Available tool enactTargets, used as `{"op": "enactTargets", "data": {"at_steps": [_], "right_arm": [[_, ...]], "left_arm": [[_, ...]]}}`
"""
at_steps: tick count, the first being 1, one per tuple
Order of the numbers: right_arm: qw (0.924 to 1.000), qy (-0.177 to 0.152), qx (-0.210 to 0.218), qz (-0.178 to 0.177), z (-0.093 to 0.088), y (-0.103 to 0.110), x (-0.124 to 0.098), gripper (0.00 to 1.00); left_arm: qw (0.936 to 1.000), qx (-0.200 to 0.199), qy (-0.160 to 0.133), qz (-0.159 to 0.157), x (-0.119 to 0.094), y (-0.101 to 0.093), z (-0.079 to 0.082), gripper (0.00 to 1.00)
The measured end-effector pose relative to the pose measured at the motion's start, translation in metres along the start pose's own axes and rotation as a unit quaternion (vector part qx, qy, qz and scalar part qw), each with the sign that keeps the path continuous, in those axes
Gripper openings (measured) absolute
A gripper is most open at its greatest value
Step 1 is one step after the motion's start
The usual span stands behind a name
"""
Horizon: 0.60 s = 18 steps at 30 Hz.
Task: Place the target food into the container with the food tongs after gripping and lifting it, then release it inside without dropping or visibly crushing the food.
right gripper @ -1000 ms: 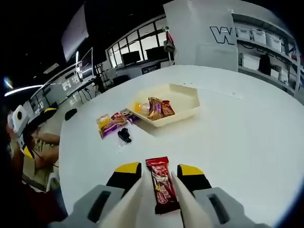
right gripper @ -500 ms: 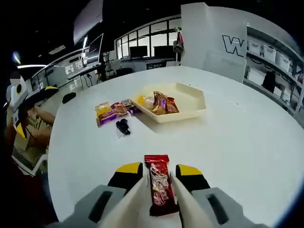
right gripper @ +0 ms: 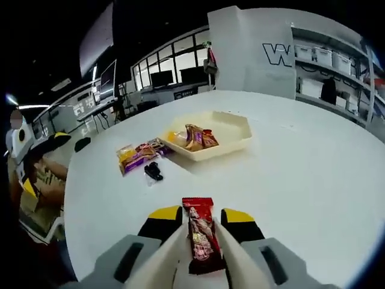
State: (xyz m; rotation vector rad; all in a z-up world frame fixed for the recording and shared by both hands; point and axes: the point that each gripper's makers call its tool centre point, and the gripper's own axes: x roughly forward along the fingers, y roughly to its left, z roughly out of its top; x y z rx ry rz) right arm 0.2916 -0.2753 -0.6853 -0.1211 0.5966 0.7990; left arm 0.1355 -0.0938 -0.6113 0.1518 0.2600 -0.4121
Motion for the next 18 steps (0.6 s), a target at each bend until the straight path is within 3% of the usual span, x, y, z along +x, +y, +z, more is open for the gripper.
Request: {"op": "enactTargets", "data": {"at_steps": [7,14,18], "right_arm": [[1.0000,-0.004,-0.003,0.000,0.007,0.007,-0.005,0.20],[0.9999,0.008,-0.004,-0.010,0.002,0.008,-0.004,0.20],[0.9998,-0.004,0.015,-0.009,0.011,0.010,-0.008,0.20]], "left_arm": [[1.0000,-0.008,-0.005,-0.002,-0.002,-0.001,-0.004,0.98],[0.9999,-0.011,-0.010,-0.007,-0.007,0.002,-0.005,0.98],[0.9998,-0.010,-0.012,-0.009,-0.010,0.004,-0.006,0.98]]}}
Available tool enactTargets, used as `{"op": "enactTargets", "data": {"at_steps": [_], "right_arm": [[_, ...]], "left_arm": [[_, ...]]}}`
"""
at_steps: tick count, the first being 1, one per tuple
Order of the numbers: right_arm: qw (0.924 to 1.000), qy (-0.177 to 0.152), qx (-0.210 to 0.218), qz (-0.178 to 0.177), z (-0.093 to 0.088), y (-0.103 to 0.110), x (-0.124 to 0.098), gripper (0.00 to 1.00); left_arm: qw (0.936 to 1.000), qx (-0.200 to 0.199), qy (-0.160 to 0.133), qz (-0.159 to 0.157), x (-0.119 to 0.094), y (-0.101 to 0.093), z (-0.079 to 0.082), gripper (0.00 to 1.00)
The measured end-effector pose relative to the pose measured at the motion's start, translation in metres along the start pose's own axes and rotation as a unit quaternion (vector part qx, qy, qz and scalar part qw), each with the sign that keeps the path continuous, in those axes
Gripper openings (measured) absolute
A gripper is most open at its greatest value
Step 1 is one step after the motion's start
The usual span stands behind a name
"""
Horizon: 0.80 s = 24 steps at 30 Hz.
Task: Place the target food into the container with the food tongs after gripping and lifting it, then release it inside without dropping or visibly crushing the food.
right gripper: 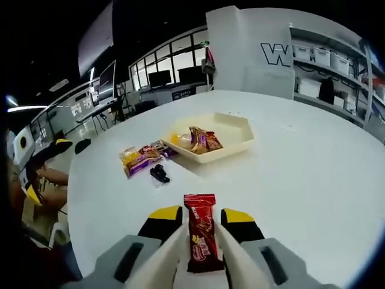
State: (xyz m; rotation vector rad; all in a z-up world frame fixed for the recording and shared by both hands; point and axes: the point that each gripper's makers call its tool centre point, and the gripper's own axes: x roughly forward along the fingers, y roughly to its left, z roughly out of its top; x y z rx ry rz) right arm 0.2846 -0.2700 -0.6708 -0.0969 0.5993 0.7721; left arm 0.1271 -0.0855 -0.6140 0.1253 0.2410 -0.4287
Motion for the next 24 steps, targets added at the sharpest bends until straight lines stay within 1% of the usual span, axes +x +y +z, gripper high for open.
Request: {"op": "enactTargets", "data": {"at_steps": [3,10,13,16,18,19,23,24], "right_arm": [[0.9999,-0.003,0.014,-0.001,0.004,-0.001,-0.001,0.19],[0.9993,-0.005,0.033,-0.015,0.007,-0.002,-0.002,0.18],[0.9990,0.000,0.042,-0.013,0.006,0.002,0.000,0.17],[0.9986,0.004,0.048,-0.021,0.004,0.002,0.004,0.17],[0.9966,0.003,0.080,-0.020,0.004,0.004,0.005,0.16],[0.9963,-0.002,0.084,-0.021,0.006,0.002,0.005,0.16],[0.9966,-0.004,0.079,-0.024,0.012,0.003,0.004,0.16],[0.9966,-0.010,0.078,-0.023,0.016,0.003,0.003,0.16]], "left_arm": [[1.0000,-0.002,-0.002,-0.001,-0.001,0.000,0.000,0.98],[1.0000,-0.003,-0.005,-0.002,-0.005,0.002,-0.002,0.98],[1.0000,-0.003,-0.003,-0.002,-0.008,0.003,-0.004,0.97],[1.0000,-0.003,-0.003,-0.001,-0.010,0.003,-0.004,0.97],[1.0000,-0.004,-0.003,0.001,-0.012,0.004,-0.005,0.97],[1.0000,-0.004,-0.002,0.001,-0.014,0.004,-0.005,0.97],[1.0000,-0.004,0.000,0.005,-0.017,0.006,-0.006,0.97],[1.0000,-0.004,0.001,0.007,-0.018,0.007,-0.007,0.97]]}}
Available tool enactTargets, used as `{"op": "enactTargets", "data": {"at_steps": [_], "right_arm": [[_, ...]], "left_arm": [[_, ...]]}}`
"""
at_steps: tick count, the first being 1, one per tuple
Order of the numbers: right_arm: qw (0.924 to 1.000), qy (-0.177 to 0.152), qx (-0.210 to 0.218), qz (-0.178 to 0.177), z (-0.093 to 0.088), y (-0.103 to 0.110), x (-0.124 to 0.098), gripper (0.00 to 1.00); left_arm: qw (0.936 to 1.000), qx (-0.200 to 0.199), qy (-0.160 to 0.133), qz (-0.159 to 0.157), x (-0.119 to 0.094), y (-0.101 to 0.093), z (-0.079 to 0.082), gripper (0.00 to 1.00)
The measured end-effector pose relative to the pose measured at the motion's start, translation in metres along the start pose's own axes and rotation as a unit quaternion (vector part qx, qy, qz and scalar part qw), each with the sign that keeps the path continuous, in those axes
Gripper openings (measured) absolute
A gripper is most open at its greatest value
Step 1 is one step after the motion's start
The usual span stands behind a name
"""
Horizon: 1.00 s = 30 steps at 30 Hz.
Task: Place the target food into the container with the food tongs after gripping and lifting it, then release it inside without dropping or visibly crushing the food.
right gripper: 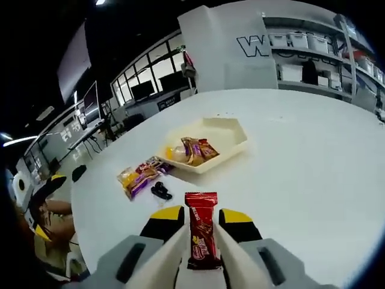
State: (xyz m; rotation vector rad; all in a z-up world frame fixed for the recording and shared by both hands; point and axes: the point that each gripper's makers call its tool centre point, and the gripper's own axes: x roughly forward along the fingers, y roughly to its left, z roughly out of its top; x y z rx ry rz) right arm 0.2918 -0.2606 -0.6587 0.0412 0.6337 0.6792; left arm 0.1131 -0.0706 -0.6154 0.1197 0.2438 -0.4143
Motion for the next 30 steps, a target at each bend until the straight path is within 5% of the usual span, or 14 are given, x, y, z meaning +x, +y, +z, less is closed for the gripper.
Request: {"op": "enactTargets", "data": {"at_steps": [30], "right_arm": [[0.9952,-0.073,-0.063,0.016,0.127,0.025,0.012,0.17]], "left_arm": [[0.9998,0.007,0.001,0.018,-0.006,0.017,0.011,0.98]]}}
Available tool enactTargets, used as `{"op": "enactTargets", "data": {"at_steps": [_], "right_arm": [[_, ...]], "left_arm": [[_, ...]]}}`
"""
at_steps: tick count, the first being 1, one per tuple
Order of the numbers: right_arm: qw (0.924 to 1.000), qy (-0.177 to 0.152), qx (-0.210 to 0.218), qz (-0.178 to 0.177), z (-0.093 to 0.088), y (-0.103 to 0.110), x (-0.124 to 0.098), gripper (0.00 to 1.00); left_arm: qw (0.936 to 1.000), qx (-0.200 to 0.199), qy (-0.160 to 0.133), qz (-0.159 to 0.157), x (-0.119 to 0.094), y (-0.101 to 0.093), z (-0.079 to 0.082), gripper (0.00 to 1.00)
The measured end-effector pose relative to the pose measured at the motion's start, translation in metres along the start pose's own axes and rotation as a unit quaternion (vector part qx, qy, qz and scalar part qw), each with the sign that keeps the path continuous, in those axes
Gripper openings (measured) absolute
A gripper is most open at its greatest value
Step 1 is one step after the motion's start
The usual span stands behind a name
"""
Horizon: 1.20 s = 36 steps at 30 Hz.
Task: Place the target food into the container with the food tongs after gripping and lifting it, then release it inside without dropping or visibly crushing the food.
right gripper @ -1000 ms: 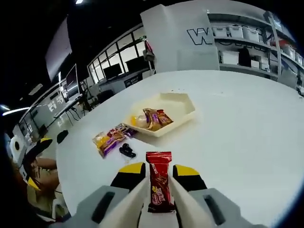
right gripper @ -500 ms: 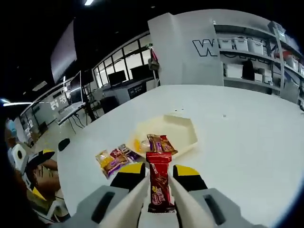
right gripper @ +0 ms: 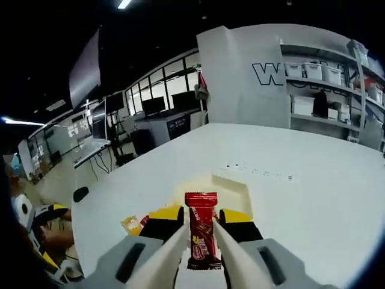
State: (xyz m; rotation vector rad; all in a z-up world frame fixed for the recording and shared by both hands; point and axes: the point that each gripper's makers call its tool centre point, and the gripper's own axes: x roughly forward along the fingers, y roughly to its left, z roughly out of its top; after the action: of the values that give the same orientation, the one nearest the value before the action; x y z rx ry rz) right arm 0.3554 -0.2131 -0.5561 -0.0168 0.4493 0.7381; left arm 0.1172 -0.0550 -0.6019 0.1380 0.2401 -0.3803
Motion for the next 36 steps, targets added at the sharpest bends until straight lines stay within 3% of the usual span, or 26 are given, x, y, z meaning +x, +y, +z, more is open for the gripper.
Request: {"op": "enactTargets", "data": {"at_steps": [18,23,29,36], "right_arm": [[0.9997,-0.018,-0.011,0.015,0.038,0.000,0.040,0.18],[0.9995,-0.022,-0.010,0.019,0.044,-0.002,0.044,0.18],[0.9978,-0.056,-0.022,0.027,0.059,-0.003,0.046,0.24],[0.9975,-0.056,-0.034,0.025,0.060,-0.002,0.045,0.24]], "left_arm": [[0.9998,0.000,0.003,0.020,-0.001,0.013,0.002,0.98],[0.9997,-0.002,0.005,0.024,0.000,0.016,0.001,0.98],[0.9996,-0.001,0.005,0.028,-0.001,0.018,0.002,0.98],[0.9995,-0.004,0.008,0.031,-0.002,0.019,-0.001,0.98]]}}
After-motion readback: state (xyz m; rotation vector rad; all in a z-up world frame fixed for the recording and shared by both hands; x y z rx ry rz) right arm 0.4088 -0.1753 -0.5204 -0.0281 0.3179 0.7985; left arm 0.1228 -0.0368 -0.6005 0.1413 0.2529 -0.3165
